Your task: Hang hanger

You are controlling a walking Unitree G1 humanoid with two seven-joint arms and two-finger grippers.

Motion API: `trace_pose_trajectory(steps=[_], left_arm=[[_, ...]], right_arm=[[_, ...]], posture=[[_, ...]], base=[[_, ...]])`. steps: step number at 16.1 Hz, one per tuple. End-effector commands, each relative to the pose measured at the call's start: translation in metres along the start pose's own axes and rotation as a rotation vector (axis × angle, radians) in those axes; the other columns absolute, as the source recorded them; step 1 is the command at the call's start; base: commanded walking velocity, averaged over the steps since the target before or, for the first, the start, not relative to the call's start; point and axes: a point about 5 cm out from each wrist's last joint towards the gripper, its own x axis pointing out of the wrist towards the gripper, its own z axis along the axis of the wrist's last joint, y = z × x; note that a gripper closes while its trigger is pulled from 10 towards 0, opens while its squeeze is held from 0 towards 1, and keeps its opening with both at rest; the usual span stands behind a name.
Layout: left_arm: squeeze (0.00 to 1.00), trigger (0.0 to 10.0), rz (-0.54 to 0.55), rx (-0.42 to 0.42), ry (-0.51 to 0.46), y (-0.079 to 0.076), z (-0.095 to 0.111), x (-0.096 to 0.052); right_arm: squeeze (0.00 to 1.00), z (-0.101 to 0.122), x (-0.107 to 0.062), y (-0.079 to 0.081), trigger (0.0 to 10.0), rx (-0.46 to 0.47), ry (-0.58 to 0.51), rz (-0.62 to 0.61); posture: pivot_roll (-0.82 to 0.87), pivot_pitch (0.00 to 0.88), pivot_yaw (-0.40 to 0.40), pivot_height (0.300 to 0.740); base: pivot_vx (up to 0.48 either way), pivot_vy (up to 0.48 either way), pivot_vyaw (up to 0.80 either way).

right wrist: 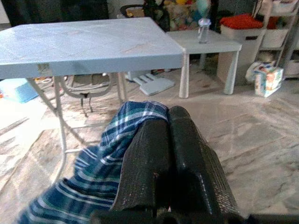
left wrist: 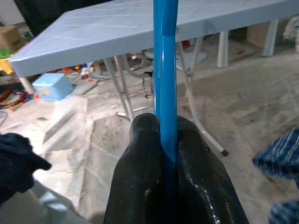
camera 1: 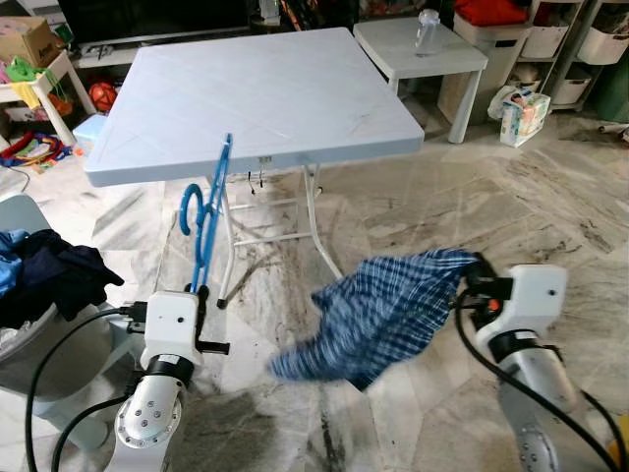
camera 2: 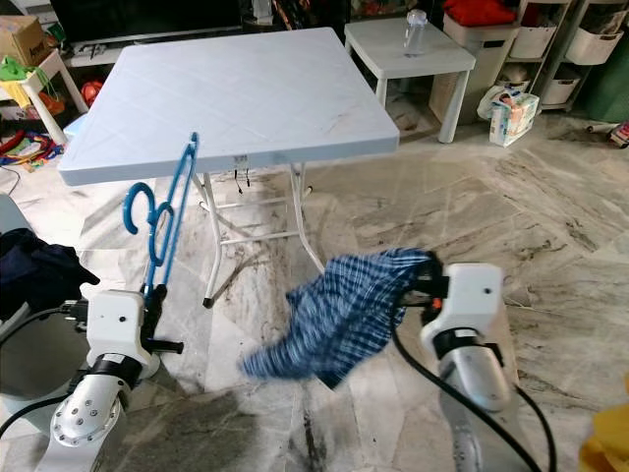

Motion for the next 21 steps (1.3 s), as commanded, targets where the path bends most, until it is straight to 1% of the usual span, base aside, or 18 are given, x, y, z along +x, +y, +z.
trace_pose_trajectory(steps=[1, 2, 3, 4, 5, 8, 11, 12, 17, 19, 21], left_arm=[[0.00, 10.0, -0.016, 0.005, -0.024, 0.003, 0.005, 0.002], [0.00, 10.0, -0.039, 0.013, -0.025, 0.005, 0.004, 0.004], [0.00, 10.0, -0.047, 0.016, -0.025, 0.009, 0.003, 0.007], [0.00, 10.0, -0.044, 0.016, -0.025, 0.011, 0.004, 0.009], [0.00, 10.0, -0.041, 0.009, -0.028, 0.013, 0.005, 0.012], [0.00, 10.0, -0.058, -0.011, -0.045, 0.006, 0.008, 0.017], [0.00, 10.0, -0.066, -0.034, -0.042, 0.000, 0.006, 0.017], [0.00, 10.0, -0.065, -0.039, -0.040, -0.001, 0.005, 0.016], [0.00, 10.0, -0.045, -0.058, -0.041, -0.001, 0.006, 0.019], [0.00, 10.0, -0.053, -0.060, -0.042, -0.003, 0.006, 0.021], [0.00, 10.0, -0.062, -0.066, -0.048, -0.005, 0.007, 0.022]], right_arm=[[0.00, 0.009, 0.001, 0.006, 10.0, -0.027, -0.024, 0.027], [0.00, 0.008, 0.002, 0.008, 10.0, -0.059, -0.019, 0.042], [0.00, 0.010, 0.004, 0.009, 10.0, -0.068, -0.022, 0.060], [0.00, 0.011, 0.004, 0.009, 10.0, -0.067, -0.025, 0.068], [0.00, 0.012, 0.006, 0.008, 10.0, -0.061, -0.028, 0.064], [0.00, 0.015, 0.008, 0.008, 10.0, -0.067, -0.034, 0.064], [0.00, 0.015, 0.007, 0.010, 10.0, -0.065, -0.032, 0.070], [0.00, 0.016, 0.007, 0.010, 10.0, -0.052, -0.034, 0.072], [0.00, 0.020, 0.013, 0.012, 10.0, -0.063, -0.050, 0.084], [0.00, 0.021, 0.016, 0.016, 10.0, -0.087, -0.063, 0.108], [0.00, 0.023, 0.017, 0.021, 10.0, -0.095, -0.070, 0.124]], posture=[[-0.01, 0.045, 0.030, 0.740], [-0.01, 0.044, 0.029, 0.740], [-0.01, 0.042, 0.028, 0.740], [-0.01, 0.039, 0.028, 0.740], [-0.01, 0.038, 0.030, 0.740], [-0.03, 0.044, 0.023, 0.740], [-0.03, 0.048, 0.018, 0.740], [-0.03, 0.050, 0.016, 0.740], [-0.03, 0.046, 0.007, 0.740], [-0.03, 0.044, 0.002, 0.740], [-0.03, 0.042, -0.001, 0.740]], base=[[0.000, 0.000, 0.00], [0.000, 0.000, 0.00], [0.000, 0.000, 0.00], [0.000, 0.000, 0.00], [0.000, 0.000, 0.80], [0.252, 0.000, 0.80], [0.257, 0.000, 0.66], [0.274, 0.000, 0.00], [0.290, 0.000, 0.00], [0.326, 0.000, 0.00], [0.328, 0.000, 0.80]])
